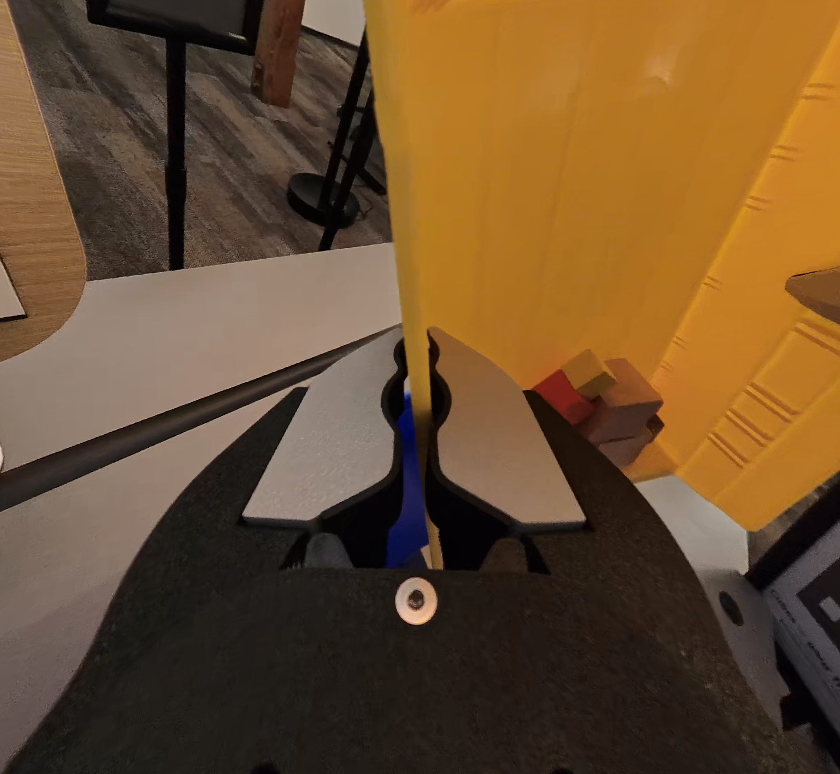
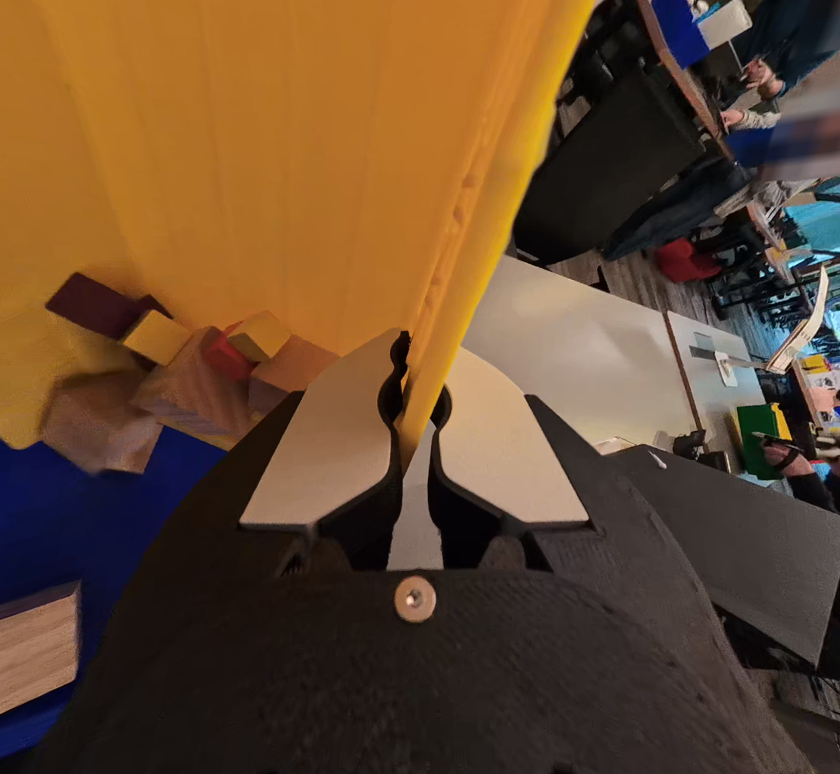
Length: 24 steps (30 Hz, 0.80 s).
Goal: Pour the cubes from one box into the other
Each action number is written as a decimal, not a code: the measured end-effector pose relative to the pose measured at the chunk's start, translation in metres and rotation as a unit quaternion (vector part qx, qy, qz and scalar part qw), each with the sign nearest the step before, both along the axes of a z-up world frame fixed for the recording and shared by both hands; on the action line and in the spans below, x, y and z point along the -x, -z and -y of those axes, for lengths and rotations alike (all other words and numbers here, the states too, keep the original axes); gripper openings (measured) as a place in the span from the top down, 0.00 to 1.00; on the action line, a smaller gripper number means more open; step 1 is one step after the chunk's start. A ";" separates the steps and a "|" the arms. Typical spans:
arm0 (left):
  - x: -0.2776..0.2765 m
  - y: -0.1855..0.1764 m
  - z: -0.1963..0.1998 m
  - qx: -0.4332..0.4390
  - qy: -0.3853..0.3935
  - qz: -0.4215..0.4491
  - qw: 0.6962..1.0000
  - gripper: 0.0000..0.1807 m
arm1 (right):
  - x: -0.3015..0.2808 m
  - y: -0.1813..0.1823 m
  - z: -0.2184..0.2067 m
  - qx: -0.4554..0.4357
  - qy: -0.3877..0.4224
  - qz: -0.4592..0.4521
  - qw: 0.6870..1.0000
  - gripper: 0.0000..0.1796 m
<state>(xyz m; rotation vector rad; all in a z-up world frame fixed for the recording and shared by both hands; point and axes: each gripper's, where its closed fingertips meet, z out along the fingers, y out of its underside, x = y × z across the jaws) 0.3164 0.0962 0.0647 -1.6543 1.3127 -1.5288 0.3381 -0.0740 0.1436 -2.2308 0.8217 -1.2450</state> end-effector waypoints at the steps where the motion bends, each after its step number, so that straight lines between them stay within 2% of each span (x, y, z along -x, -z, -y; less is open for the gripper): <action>1: 0.000 -0.002 -0.001 0.012 0.002 0.007 1.000 0.97 | 0.002 -0.004 -0.002 0.001 -0.005 0.009 1.000 0.97; 3: 0.000 -0.006 -0.003 0.020 0.001 0.016 1.000 0.97 | -0.001 -0.008 -0.003 0.002 -0.017 0.032 0.999 0.97; 5: 0.001 -0.002 -0.003 -0.006 -0.002 -0.002 1.000 0.97 | -0.001 -0.001 -0.003 0.004 -0.003 0.002 1.000 0.97; 13: 0.003 -0.004 -0.009 0.036 0.002 0.019 0.999 0.98 | 0.002 -0.012 -0.012 0.018 -0.021 0.037 0.999 0.97; 16: 0.003 -0.005 -0.007 0.008 0.002 0.012 1.000 0.97 | 0.004 -0.012 -0.011 0.019 -0.009 0.020 1.000 0.97; 19: 0.004 -0.010 -0.010 0.025 0.000 0.022 0.999 0.98 | 0.001 -0.014 -0.012 0.013 -0.022 0.034 0.999 0.97; 22: 0.004 -0.005 -0.008 -0.009 0.003 0.004 1.000 0.97 | 0.001 -0.007 -0.009 0.024 -0.009 0.015 1.000 0.97; 24: 0.005 -0.006 -0.008 0.020 0.004 0.018 1.000 0.97 | 0.004 -0.011 -0.010 0.014 -0.017 0.022 1.000 0.97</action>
